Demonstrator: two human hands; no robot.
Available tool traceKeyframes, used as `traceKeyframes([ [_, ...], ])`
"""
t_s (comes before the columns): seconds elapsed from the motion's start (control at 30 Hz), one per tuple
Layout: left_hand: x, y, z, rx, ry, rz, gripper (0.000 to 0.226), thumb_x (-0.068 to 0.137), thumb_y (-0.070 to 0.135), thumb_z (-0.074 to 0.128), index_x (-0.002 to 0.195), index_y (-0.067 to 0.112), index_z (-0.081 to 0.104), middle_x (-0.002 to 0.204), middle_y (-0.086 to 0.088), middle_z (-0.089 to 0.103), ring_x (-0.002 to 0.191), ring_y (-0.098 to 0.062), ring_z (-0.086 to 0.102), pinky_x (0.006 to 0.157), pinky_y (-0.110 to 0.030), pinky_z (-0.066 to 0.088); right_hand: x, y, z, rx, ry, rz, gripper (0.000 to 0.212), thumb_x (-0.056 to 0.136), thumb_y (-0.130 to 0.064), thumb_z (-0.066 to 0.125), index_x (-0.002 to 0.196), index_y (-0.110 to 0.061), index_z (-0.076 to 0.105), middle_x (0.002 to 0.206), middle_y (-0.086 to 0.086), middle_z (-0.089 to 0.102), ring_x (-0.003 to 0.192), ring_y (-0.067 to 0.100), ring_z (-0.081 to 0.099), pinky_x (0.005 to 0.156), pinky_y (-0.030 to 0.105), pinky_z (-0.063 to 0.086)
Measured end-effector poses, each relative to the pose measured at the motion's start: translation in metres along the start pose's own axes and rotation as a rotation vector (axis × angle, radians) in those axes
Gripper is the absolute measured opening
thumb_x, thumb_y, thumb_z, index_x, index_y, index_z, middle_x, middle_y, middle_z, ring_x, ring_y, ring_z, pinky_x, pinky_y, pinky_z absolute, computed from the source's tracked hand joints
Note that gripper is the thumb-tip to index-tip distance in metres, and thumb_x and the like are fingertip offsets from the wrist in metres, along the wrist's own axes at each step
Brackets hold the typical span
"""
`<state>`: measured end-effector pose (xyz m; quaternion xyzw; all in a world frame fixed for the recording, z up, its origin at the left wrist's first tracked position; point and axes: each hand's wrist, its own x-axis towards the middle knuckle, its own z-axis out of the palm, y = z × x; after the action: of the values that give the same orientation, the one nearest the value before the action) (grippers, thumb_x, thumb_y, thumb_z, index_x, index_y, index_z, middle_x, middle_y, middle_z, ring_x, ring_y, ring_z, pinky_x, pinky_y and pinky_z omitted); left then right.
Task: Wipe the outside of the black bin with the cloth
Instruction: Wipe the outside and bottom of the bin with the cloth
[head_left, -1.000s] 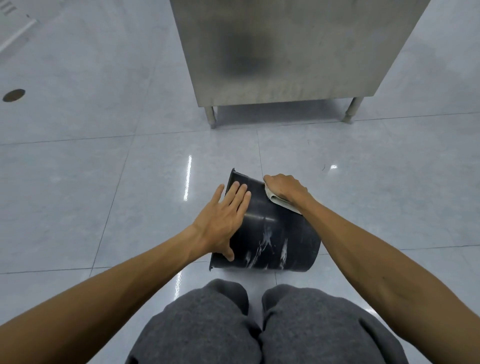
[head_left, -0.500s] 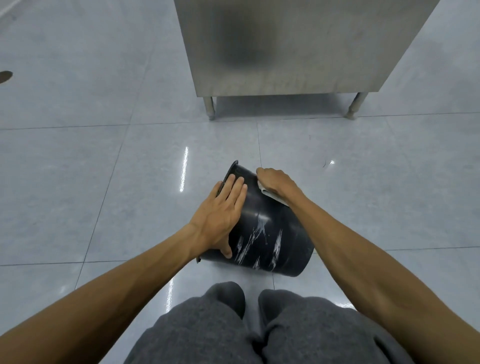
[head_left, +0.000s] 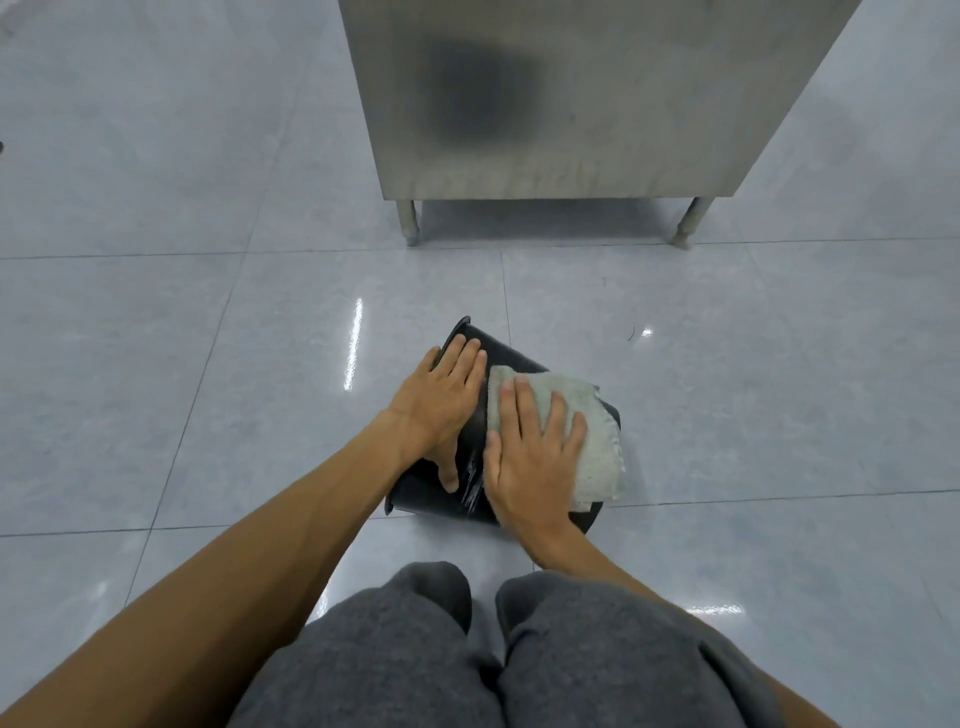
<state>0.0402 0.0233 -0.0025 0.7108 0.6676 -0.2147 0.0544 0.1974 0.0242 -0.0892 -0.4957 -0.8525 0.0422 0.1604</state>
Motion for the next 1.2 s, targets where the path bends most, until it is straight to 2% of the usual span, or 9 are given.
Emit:
traceKeyframes([
  [0.2, -0.007, 0.002, 0.004, 0.025, 0.010, 0.005, 0.164, 0.048, 0.078, 0.081, 0.154, -0.003, -0.014, 0.164, -0.023, -0.015, 0.152, -0.040, -0.014, 0.124, -0.054, 0.008, 0.010, 0.031, -0.012, -0.030, -0.005, -0.039, 0.058, 0.103, -0.049, 0.038, 0.156, -0.024, 0.042, 0.153, 0.003, 0.049, 0.133, 0.034, 0.048, 0.103, 0.055, 0.038],
  [0.37, -0.012, 0.006, 0.002, 0.033, 0.019, 0.000, 0.163, 0.048, 0.079, 0.081, 0.154, -0.005, -0.011, 0.164, -0.025, -0.012, 0.151, -0.043, -0.011, 0.124, -0.055, 0.008, 0.056, 0.056, -0.024, 0.040, -0.252, 0.187, 0.054, 0.101, -0.052, 0.025, 0.147, -0.036, 0.049, 0.141, -0.005, 0.059, 0.121, 0.030, 0.055, 0.101, 0.055, 0.037],
  [0.47, -0.016, 0.010, 0.003, 0.037, 0.009, -0.015, 0.164, 0.047, 0.078, 0.082, 0.154, -0.005, -0.009, 0.164, -0.026, -0.010, 0.151, -0.044, -0.009, 0.123, -0.057, 0.007, 0.090, 0.058, -0.028, 0.166, -0.448, 0.363, 0.056, 0.099, -0.050, 0.017, 0.111, -0.027, 0.067, 0.120, 0.006, 0.069, 0.108, 0.034, 0.058, 0.099, 0.058, 0.034],
  [0.6, -0.012, 0.011, 0.004, 0.030, -0.030, -0.054, 0.168, 0.044, 0.077, 0.084, 0.154, -0.006, -0.012, 0.164, -0.025, -0.012, 0.151, -0.043, -0.011, 0.123, -0.059, 0.006, 0.113, 0.028, -0.018, 0.097, -0.518, 0.516, 0.062, 0.099, -0.045, 0.018, 0.126, -0.014, 0.065, 0.131, 0.015, 0.063, 0.123, 0.045, 0.052, 0.111, 0.069, 0.022],
  [0.67, -0.010, 0.008, 0.005, 0.006, -0.036, -0.060, 0.169, 0.043, 0.076, 0.084, 0.154, -0.005, -0.013, 0.164, -0.025, -0.014, 0.151, -0.042, -0.012, 0.123, -0.058, 0.006, 0.116, 0.009, -0.012, 0.061, -0.498, 0.511, 0.064, 0.099, -0.044, 0.018, 0.132, -0.012, 0.062, 0.137, 0.016, 0.060, 0.129, 0.049, 0.047, 0.112, 0.071, 0.018],
  [0.8, -0.008, 0.002, 0.006, -0.012, -0.038, -0.033, 0.165, 0.046, 0.076, 0.084, 0.154, -0.004, -0.012, 0.165, -0.022, -0.014, 0.152, -0.039, -0.014, 0.124, -0.053, 0.003, 0.087, -0.006, -0.014, 0.013, -0.261, 0.279, 0.064, 0.095, -0.044, 0.016, 0.135, -0.014, 0.057, 0.132, 0.011, 0.063, 0.119, 0.045, 0.053, 0.104, 0.065, 0.032],
  [0.97, 0.011, -0.002, -0.008, -0.054, -0.060, -0.031, 0.170, 0.040, 0.073, 0.088, 0.154, -0.003, -0.012, 0.165, -0.021, -0.012, 0.153, -0.037, -0.012, 0.124, -0.052, 0.007, 0.001, 0.002, -0.002, -0.019, -0.013, 0.069, 0.063, 0.101, -0.040, 0.037, 0.157, -0.013, 0.040, 0.158, 0.013, 0.044, 0.142, 0.046, 0.039, 0.115, 0.067, 0.026],
  [1.1, 0.008, -0.001, -0.004, -0.007, -0.045, -0.030, 0.168, 0.041, 0.076, 0.085, 0.155, -0.004, -0.010, 0.165, -0.023, -0.011, 0.152, -0.040, -0.010, 0.124, -0.054, 0.008, -0.019, 0.018, 0.005, -0.038, 0.031, -0.034, 0.062, 0.101, -0.043, 0.039, 0.158, -0.017, 0.041, 0.161, 0.009, 0.042, 0.145, 0.043, 0.039, 0.117, 0.065, 0.026],
  [1.2, 0.002, 0.003, 0.000, 0.017, -0.030, -0.032, 0.167, 0.044, 0.078, 0.083, 0.154, -0.005, -0.010, 0.165, -0.024, -0.011, 0.152, -0.041, -0.010, 0.123, -0.056, 0.007, 0.008, 0.015, -0.002, -0.046, 0.027, 0.009, 0.058, 0.102, -0.041, 0.038, 0.156, -0.020, 0.043, 0.155, 0.006, 0.049, 0.137, 0.039, 0.046, 0.110, 0.062, 0.032],
])
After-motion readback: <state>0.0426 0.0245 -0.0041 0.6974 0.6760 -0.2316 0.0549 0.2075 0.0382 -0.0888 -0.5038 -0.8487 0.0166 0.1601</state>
